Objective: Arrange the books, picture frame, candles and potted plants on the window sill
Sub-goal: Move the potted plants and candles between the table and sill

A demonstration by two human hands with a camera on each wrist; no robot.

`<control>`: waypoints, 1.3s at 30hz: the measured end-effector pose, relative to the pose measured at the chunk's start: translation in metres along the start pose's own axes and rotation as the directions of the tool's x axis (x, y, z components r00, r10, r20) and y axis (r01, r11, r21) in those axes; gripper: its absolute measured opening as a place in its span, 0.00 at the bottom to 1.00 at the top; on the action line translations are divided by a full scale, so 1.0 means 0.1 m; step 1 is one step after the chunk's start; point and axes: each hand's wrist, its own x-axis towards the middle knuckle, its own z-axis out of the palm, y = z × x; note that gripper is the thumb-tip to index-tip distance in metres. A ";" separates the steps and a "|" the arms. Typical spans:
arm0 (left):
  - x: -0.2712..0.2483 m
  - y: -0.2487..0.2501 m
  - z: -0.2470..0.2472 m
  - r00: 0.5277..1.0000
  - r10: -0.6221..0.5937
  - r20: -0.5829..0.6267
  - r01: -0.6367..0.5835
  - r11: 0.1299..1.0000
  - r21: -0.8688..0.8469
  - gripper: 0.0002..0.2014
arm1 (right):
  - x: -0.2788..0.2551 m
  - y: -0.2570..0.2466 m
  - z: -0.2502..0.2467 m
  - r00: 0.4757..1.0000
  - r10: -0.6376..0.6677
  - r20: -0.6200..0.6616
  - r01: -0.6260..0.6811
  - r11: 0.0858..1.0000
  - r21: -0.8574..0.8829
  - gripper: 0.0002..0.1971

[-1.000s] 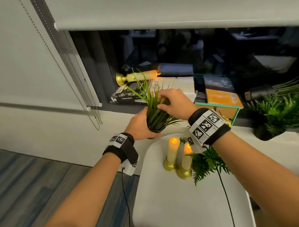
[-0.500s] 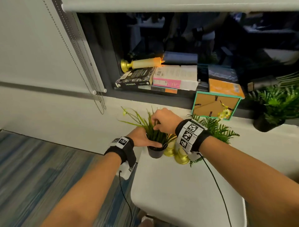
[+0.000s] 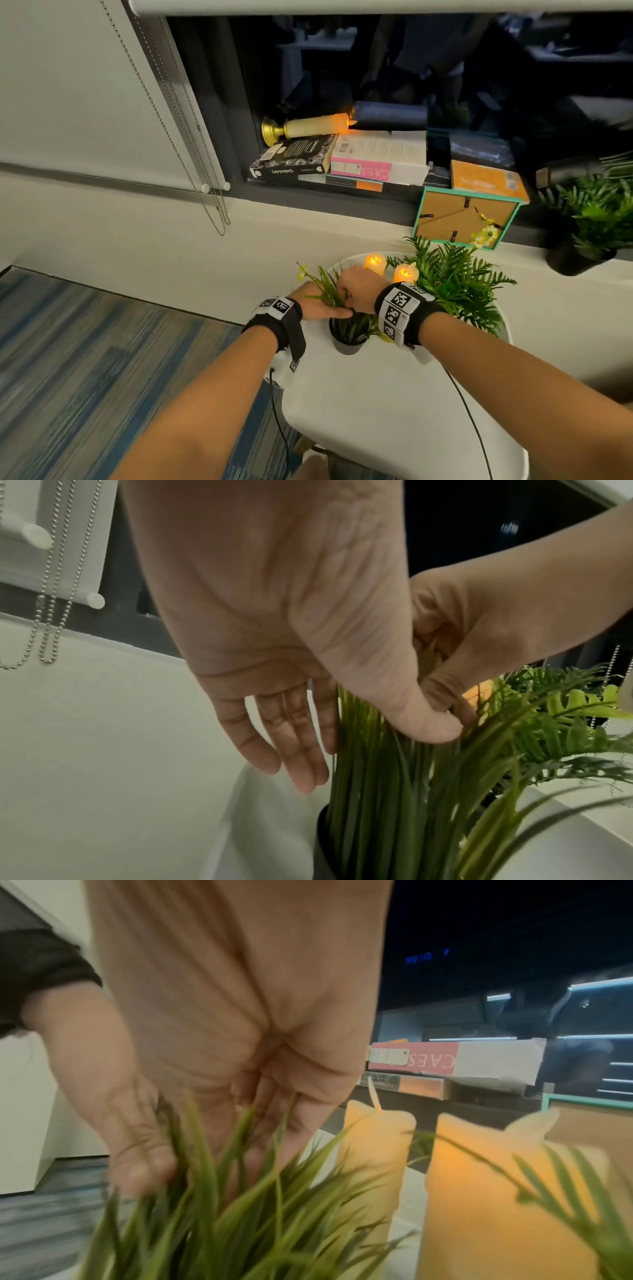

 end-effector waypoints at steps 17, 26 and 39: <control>0.08 0.07 -1.05 1.000 0.013 0.000 -0.012 0.966 0.259 0.14 | 0.07 0.18 -0.40 0.997 -0.051 0.050 0.047 0.996 0.081 0.10; 0.20 0.29 -1.70 0.975 0.112 -0.192 -0.063 0.967 0.245 0.11 | 0.18 0.35 -1.24 0.988 -0.004 -0.156 0.032 0.984 0.174 0.08; 0.71 0.59 -2.34 0.767 0.277 -0.579 -0.111 0.946 0.306 0.11 | 0.82 0.54 -1.84 0.896 0.217 -0.387 -0.138 0.965 0.222 0.19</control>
